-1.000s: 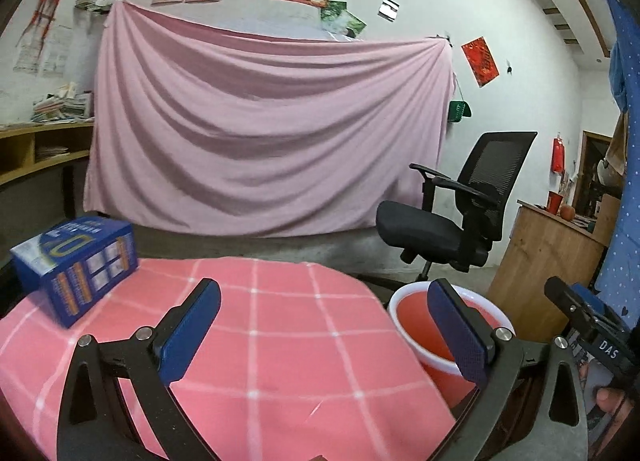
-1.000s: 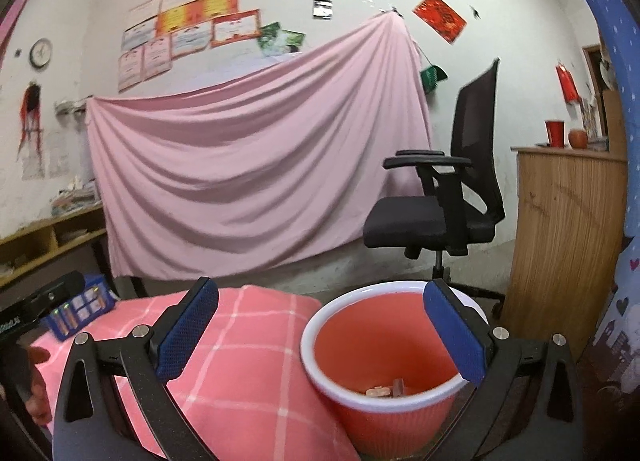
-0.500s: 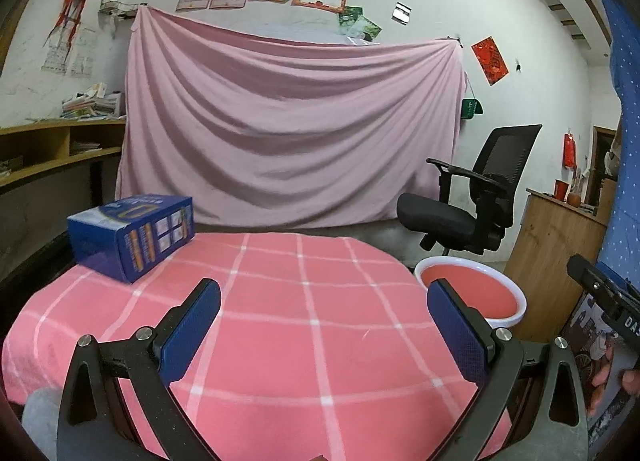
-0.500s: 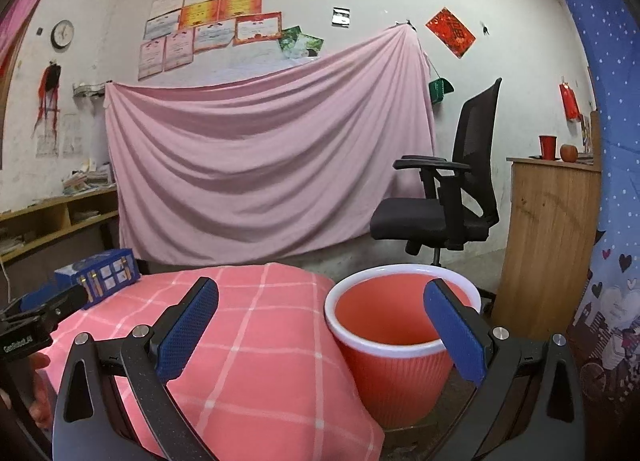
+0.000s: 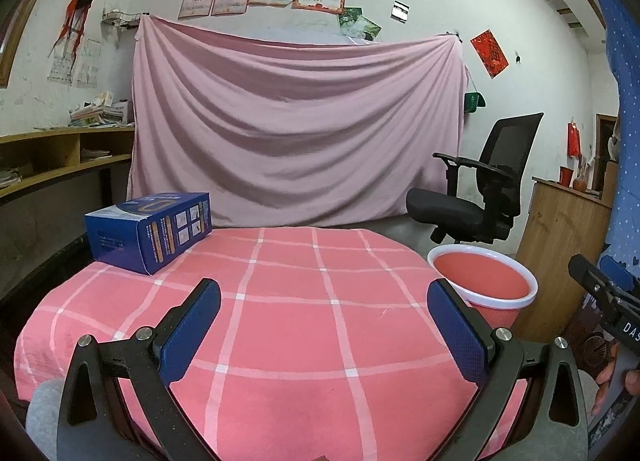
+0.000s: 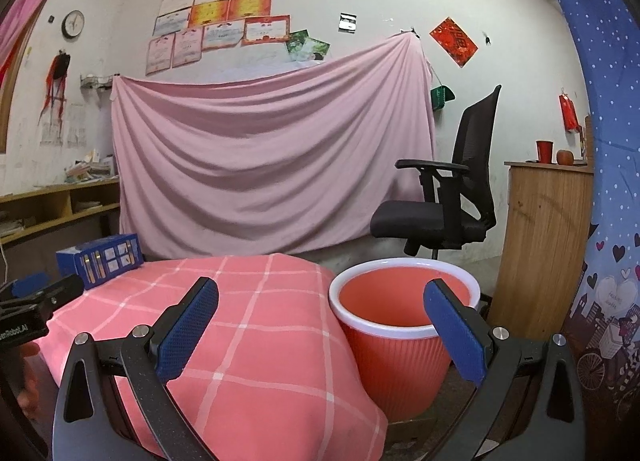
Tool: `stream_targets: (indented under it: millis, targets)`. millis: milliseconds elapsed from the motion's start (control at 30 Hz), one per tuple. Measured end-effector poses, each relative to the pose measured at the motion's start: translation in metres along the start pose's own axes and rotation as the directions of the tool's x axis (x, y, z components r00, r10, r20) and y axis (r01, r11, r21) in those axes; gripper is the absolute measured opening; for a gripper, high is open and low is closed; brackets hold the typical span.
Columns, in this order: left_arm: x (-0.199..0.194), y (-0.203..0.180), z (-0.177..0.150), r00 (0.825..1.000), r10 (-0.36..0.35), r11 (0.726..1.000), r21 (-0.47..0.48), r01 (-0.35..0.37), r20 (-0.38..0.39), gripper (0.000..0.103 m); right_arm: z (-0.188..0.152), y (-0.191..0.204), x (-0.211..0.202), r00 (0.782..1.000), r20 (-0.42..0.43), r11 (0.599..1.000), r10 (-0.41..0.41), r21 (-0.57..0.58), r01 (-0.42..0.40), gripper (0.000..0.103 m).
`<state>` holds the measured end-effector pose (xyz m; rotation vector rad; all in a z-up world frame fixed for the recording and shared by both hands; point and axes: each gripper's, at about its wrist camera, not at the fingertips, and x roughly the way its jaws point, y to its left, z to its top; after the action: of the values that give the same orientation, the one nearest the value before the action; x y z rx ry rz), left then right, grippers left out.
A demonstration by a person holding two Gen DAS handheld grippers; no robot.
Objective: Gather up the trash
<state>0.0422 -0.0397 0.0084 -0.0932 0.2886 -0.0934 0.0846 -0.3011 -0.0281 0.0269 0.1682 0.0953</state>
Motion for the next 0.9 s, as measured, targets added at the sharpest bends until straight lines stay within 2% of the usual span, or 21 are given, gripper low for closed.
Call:
stream_targets:
  millis: [900]
  targets:
    - [0.0035,-0.0024,-0.0035,1.0,0.003,1.0,0.012,-0.003,0.002,0.101,-0.0055,-0.0003,0.0004,1.0,-0.015,1.0,0.003,0.0,-0.003,0.103]
